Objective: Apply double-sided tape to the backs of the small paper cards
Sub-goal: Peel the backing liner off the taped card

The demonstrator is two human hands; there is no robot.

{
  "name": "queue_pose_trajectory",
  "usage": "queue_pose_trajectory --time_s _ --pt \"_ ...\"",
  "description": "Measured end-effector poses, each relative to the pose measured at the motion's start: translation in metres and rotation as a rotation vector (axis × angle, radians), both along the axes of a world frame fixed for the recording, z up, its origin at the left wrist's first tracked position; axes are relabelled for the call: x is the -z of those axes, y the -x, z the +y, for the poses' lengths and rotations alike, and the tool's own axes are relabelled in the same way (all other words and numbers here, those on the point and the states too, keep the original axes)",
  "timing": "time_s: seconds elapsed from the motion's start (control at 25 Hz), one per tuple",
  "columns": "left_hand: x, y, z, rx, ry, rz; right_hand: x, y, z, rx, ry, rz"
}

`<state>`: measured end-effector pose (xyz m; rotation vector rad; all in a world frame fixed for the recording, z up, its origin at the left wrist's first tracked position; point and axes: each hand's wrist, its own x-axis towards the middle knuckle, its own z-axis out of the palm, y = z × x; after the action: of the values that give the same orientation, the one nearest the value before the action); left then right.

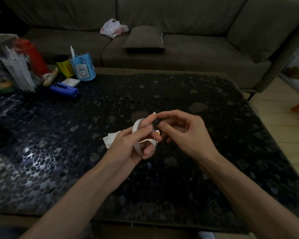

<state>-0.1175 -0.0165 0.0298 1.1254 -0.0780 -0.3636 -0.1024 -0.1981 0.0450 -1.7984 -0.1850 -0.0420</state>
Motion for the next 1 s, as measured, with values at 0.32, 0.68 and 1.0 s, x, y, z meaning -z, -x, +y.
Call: queue_pose_trajectory --time_s 0.32,0.68,1.0 --pt "0.003 -0.002 0.000 -0.079 0.036 0.010 0.006 0.003 0.013 -0.061 0.054 0.256" --pt "-0.001 -0.002 0.000 -0.177 -0.106 -0.150 0.007 -0.002 0.019 -0.205 -0.088 0.266" --pt "-0.006 -0.005 0.002 -0.160 -0.067 -0.191 0.007 -0.006 0.019 -0.395 -0.192 0.242"
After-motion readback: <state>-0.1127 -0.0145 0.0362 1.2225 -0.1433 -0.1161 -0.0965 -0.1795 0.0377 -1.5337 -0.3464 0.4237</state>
